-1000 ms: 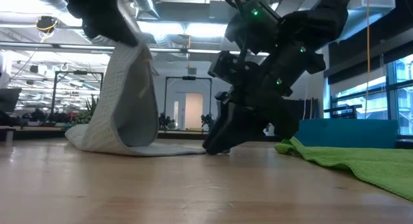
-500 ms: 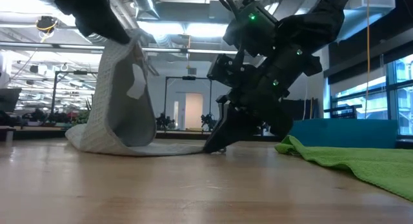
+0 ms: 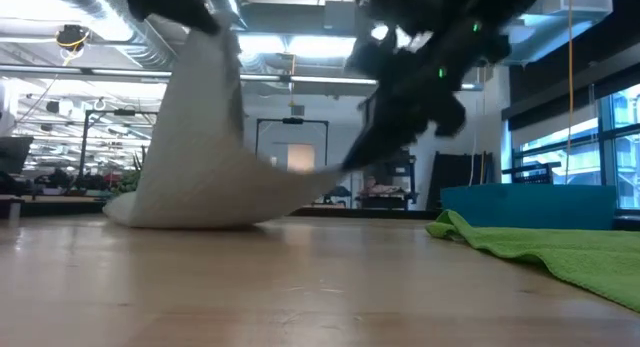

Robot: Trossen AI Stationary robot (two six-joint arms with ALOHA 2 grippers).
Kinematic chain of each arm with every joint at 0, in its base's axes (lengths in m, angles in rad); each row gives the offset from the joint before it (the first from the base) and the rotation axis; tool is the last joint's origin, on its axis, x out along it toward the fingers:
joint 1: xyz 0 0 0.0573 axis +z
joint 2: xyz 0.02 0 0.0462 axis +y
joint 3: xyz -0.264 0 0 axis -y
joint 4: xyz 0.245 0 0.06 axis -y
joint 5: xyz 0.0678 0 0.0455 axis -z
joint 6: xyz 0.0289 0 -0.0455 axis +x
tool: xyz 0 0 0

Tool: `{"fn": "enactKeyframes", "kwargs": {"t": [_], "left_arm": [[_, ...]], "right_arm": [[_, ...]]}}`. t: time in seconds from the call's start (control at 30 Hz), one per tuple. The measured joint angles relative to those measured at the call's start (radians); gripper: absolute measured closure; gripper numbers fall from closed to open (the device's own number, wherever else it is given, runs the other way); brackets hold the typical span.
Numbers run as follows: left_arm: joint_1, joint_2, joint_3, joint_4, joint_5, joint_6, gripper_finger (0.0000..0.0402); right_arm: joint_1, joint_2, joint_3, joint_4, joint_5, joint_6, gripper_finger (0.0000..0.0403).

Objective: Roll microfiber towels into tight, uniform cylinder then place into a basket
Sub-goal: Roll the gray towel

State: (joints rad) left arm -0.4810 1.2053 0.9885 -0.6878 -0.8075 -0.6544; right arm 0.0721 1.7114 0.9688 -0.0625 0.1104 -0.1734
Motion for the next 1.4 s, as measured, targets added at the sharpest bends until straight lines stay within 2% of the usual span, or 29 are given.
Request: {"fn": "enactKeyframes", "kwargs": {"t": [0.17,0.27,0.5,0.73,0.97,1.0,1.1,1.13,1.23,1.33,1.4], "left_arm": [[0.049,0.001,0.076,-0.065,-0.079,0.005,0.0401],[0.088,0.001,0.111,-0.097,-0.130,0.010,0.0401],[0.199,0.001,0.165,-0.109,-0.244,0.063,0.0401],[0.318,0.000,0.226,-0.105,-0.370,0.170,0.0401],[0.442,0.001,0.243,-0.105,-0.374,0.196,0.0401],[0.456,0.000,0.243,-0.105,-0.349,0.196,0.0401],[0.511,0.001,0.243,-0.104,-0.155,0.203,0.0401],[0.524,0.001,0.243,-0.102,-0.126,0.227,0.0401],[0.538,0.005,0.243,-0.055,-0.184,0.311,0.0401],[0.564,0.001,0.243,0.005,-0.125,0.398,0.0401],[0.579,-0.008,0.243,0.055,-0.140,0.413,0.0401]], "right_arm": [[-0.024,-0.184,0.002,-0.070,0.155,-0.047,0.0399],[-0.043,-0.295,0.002,-0.093,0.207,-0.080,0.0399],[-0.104,-0.485,0.002,-0.105,0.222,-0.101,0.0400],[-0.157,-0.536,0.076,-0.165,0.248,-0.134,0.0400],[-0.224,-0.510,0.173,-0.211,0.248,-0.174,0.0400],[-0.234,-0.508,0.184,-0.213,0.248,-0.175,0.0400],[-0.263,-0.502,0.202,-0.217,0.247,-0.182,0.0400],[-0.272,-0.501,0.205,-0.219,0.240,-0.193,0.0400],[-0.294,-0.501,0.212,-0.220,0.230,-0.213,0.0400],[-0.317,-0.501,0.213,-0.217,0.229,-0.214,0.0400],[-0.333,-0.501,0.213,-0.214,0.229,-0.215,0.0400]]}}
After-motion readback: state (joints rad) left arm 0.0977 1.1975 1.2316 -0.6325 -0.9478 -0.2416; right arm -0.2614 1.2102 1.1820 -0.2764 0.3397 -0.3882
